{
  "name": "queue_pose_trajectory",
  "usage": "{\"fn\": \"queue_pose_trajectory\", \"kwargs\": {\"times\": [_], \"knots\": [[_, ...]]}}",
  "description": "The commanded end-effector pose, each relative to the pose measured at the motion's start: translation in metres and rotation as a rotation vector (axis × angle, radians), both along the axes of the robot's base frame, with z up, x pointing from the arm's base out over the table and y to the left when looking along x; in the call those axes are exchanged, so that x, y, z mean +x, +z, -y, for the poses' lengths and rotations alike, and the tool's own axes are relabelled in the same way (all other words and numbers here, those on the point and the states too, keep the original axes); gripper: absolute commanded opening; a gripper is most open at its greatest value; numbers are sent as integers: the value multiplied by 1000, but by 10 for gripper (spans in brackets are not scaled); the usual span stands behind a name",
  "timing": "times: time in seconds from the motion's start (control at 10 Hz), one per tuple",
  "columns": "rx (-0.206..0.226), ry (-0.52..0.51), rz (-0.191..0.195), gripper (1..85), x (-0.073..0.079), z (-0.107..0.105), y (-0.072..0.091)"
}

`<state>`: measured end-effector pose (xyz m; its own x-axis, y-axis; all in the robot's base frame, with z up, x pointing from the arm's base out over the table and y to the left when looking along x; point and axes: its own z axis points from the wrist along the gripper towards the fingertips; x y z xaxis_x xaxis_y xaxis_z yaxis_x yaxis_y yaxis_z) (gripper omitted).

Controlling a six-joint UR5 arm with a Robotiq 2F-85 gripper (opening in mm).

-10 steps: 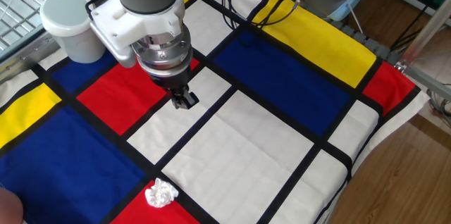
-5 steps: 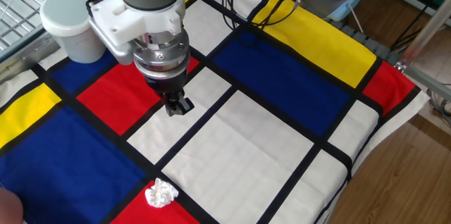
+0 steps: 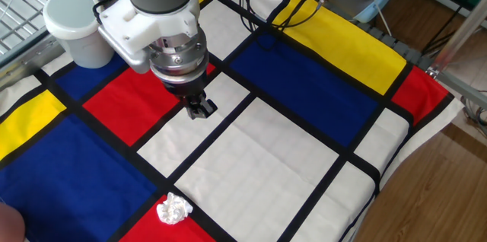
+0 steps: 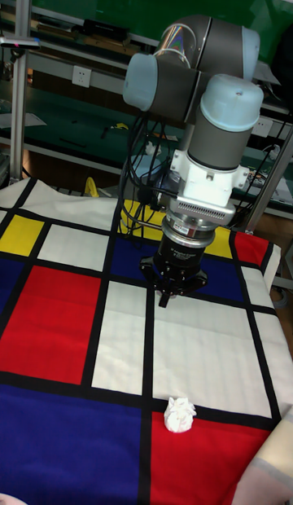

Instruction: Put the garbage in the trash can

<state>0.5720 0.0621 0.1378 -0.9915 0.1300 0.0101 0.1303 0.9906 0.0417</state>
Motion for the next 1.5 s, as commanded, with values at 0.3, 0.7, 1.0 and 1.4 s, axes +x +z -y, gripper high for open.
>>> {"fn": "queue_pose_trajectory", "kwargs": {"times": [0.3, 0.7, 1.0, 1.4], "knots": [[76, -13, 23, 37, 7, -19, 3], [109, 48, 62, 127, 15, -28, 5], [97, 90, 27, 223, 14, -30, 3], [85, 105, -5, 243, 64, -69, -9]]}}
